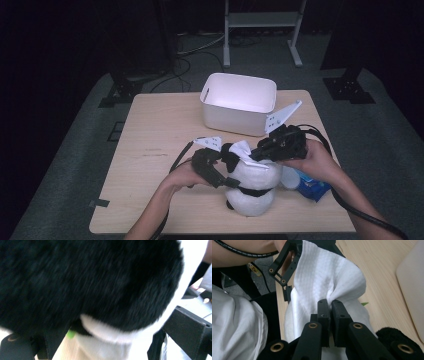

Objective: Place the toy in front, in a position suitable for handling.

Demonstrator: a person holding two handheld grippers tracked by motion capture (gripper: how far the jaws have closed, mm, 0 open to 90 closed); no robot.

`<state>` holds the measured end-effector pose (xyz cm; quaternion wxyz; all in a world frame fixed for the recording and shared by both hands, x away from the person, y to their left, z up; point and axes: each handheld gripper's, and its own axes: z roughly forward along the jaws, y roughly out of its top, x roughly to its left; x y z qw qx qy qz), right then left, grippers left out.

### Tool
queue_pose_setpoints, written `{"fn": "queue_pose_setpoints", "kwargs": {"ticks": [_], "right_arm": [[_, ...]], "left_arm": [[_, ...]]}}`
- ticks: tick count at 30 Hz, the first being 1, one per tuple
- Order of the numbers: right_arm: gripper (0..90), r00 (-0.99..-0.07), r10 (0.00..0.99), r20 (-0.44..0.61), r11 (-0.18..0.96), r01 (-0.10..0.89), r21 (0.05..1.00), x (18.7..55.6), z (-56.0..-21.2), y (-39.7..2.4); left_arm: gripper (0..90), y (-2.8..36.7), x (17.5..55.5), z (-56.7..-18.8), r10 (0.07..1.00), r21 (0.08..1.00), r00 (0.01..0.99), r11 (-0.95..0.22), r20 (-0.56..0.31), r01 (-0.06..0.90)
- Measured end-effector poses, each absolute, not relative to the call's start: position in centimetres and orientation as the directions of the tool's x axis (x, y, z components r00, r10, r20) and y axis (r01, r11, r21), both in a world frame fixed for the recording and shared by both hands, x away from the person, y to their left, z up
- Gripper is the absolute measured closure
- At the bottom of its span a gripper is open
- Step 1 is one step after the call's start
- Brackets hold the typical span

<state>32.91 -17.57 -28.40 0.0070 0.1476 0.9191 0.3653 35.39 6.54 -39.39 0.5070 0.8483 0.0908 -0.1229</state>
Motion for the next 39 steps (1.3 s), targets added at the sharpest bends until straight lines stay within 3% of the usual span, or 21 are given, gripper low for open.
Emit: {"fn": "queue_pose_setpoints", "kwargs": {"ticks": [2, 4, 11, 21, 25, 30, 39], "right_arm": [[85.1, -0.957, 0.278, 0.085, 0.685, 0.26, 0.68, 33.0, -28.3, -17.5], [85.1, -0.955, 0.28, 0.1, 0.667, 0.268, 0.695, 33.0, -28.2, -17.5], [85.1, -0.962, 0.263, 0.072, 0.65, 0.232, 0.724, 32.9, -27.6, -16.3], [85.0, -0.965, 0.251, 0.073, 0.647, 0.224, 0.729, 33.1, -27.6, -14.6], [84.9, -0.966, 0.251, 0.061, 0.691, 0.223, 0.688, 33.3, -27.9, -14.0], [84.9, -0.968, 0.247, 0.049, 0.695, 0.212, 0.687, 33.4, -27.4, -13.8], [84.8, -0.965, 0.253, 0.077, 0.686, 0.234, 0.689, 34.0, -28.2, -13.4]], "left_arm": [[24.3, 6.9, 35.5, -39.0, 0.015, 0.853, 0.956, -0.448, -0.293, 0.269], [30.8, 7.2, 35.5, -38.6, 0.013, 0.854, 0.961, -0.455, -0.275, 0.251], [38.5, 9.1, 35.4, -37.0, 0.04, 0.861, 0.978, -0.468, -0.206, 0.201], [41.4, 12.7, 34.8, -34.2, 0.109, 0.844, 0.984, -0.507, -0.139, 0.175], [41.1, 12.2, 34.6, -34.5, 0.109, 0.825, 0.986, -0.54, -0.127, 0.166], [40.8, 11.1, 34.3, -34.7, 0.071, 0.821, 0.991, -0.555, -0.114, 0.134], [40.1, 10.4, 34.2, -35.1, 0.085, 0.804, 0.989, -0.577, -0.117, 0.145]]}}
